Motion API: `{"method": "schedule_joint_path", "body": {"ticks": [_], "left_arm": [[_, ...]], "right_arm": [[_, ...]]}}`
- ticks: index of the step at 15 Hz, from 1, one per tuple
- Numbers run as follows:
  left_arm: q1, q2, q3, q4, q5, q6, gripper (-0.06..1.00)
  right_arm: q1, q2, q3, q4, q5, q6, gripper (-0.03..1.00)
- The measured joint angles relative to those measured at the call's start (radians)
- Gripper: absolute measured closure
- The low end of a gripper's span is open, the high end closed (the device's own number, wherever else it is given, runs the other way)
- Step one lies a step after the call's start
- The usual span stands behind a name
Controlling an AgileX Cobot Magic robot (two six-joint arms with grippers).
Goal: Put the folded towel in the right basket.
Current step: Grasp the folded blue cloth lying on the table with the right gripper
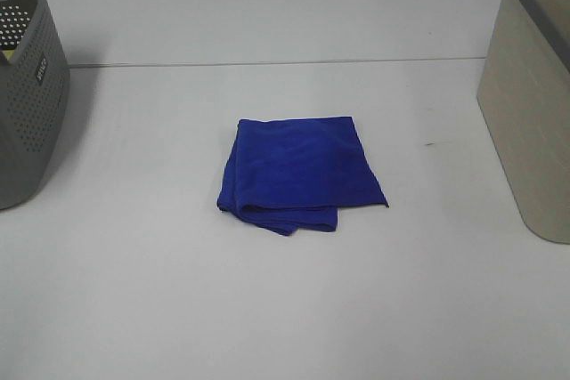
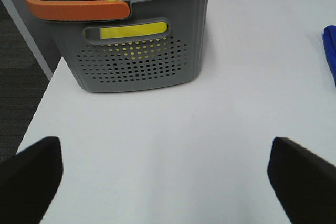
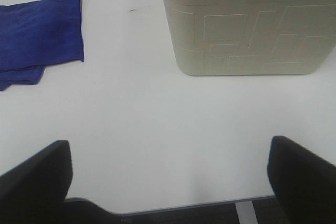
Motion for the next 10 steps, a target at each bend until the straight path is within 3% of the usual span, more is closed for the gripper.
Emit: {"method": "schedule_joint_path", "body": {"ticks": [10], "left_arm": [[0.0, 0.0, 0.0, 0.0, 0.0, 0.0, -0.05]], "right_arm": [[0.0, 0.0, 0.0, 0.0, 0.0, 0.0, 0.0]]}}
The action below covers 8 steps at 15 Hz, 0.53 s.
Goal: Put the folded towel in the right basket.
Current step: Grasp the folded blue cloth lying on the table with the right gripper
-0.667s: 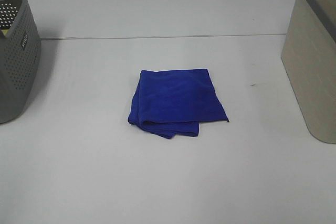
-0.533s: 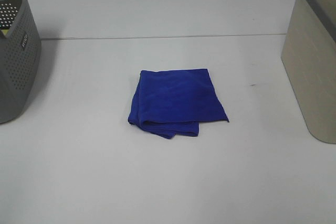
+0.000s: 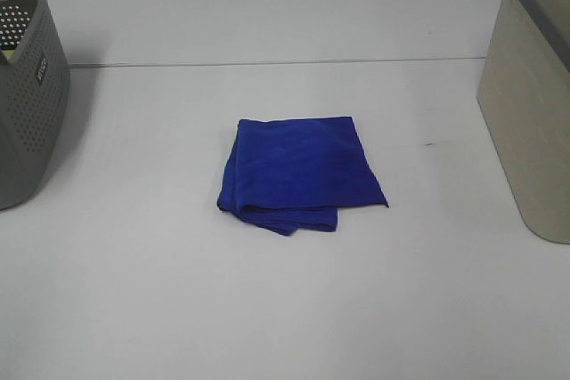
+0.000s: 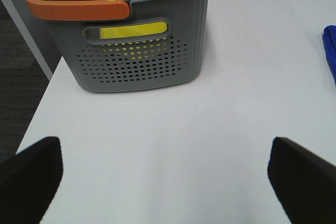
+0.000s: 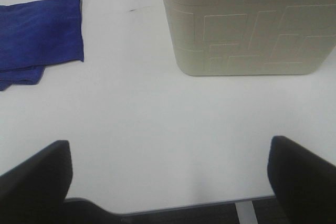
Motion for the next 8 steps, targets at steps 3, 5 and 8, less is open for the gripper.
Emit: {"method": "schedule_joint_path", "body": {"ticks": [3, 5, 8], "left_arm": [[0.0, 0.0, 0.0, 0.0, 0.0, 0.0, -0.05], [0.0, 0.0, 0.0, 0.0, 0.0, 0.0, -0.05], [0.0, 0.0, 0.0, 0.0, 0.0, 0.0, -0.05]], "right_arm": [[0.0, 0.0, 0.0, 0.0, 0.0, 0.0, 0.0], [0.0, 0.0, 0.0, 0.0, 0.0, 0.0, 0.0], [0.0, 0.0, 0.0, 0.0, 0.0, 0.0, 0.0]]}}
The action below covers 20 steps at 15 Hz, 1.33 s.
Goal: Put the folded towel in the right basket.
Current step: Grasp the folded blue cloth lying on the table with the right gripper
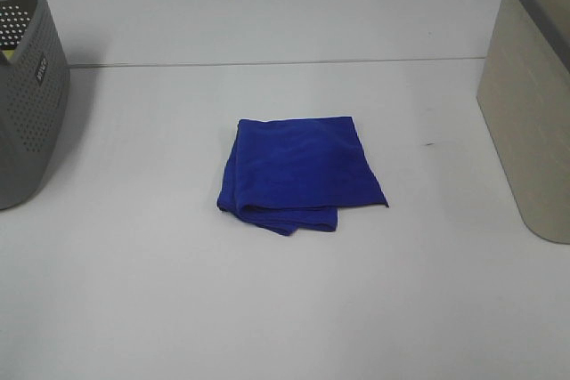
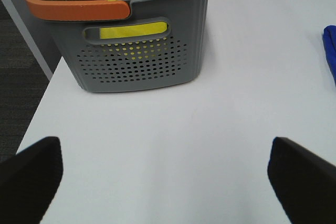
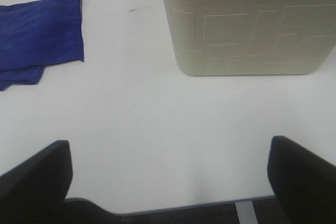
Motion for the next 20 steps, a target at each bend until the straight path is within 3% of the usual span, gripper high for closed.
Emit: {"method": "schedule_joint_path", "body": {"ticks": [20], "left_arm": [[0.0, 0.0, 0.0, 0.0, 0.0, 0.0, -0.05]], "right_arm": [[0.0, 0.0, 0.0, 0.0, 0.0, 0.0, 0.0]]}}
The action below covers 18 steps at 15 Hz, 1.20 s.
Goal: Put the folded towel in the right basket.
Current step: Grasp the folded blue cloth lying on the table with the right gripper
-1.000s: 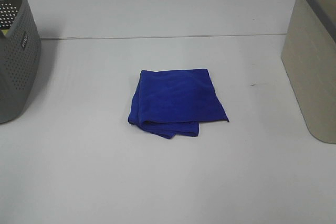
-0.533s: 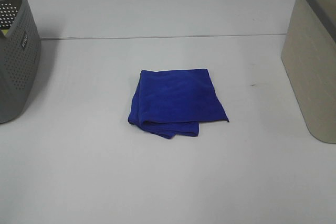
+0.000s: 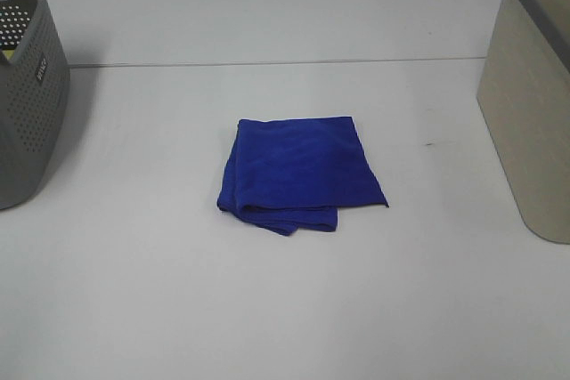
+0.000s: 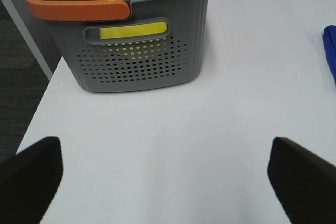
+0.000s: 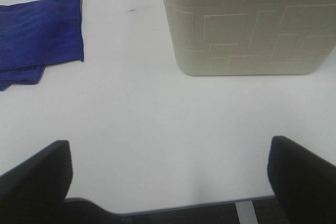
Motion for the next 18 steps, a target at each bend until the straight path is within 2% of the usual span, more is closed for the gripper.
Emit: {"method": "schedule_joint_path", "body": {"ticks": [18], "left_arm": [[0.0, 0.0, 0.0, 0.0, 0.0, 0.0, -0.05]], "right_arm": [[0.0, 0.0, 0.0, 0.003, 0.001, 0.0, 0.0]]}}
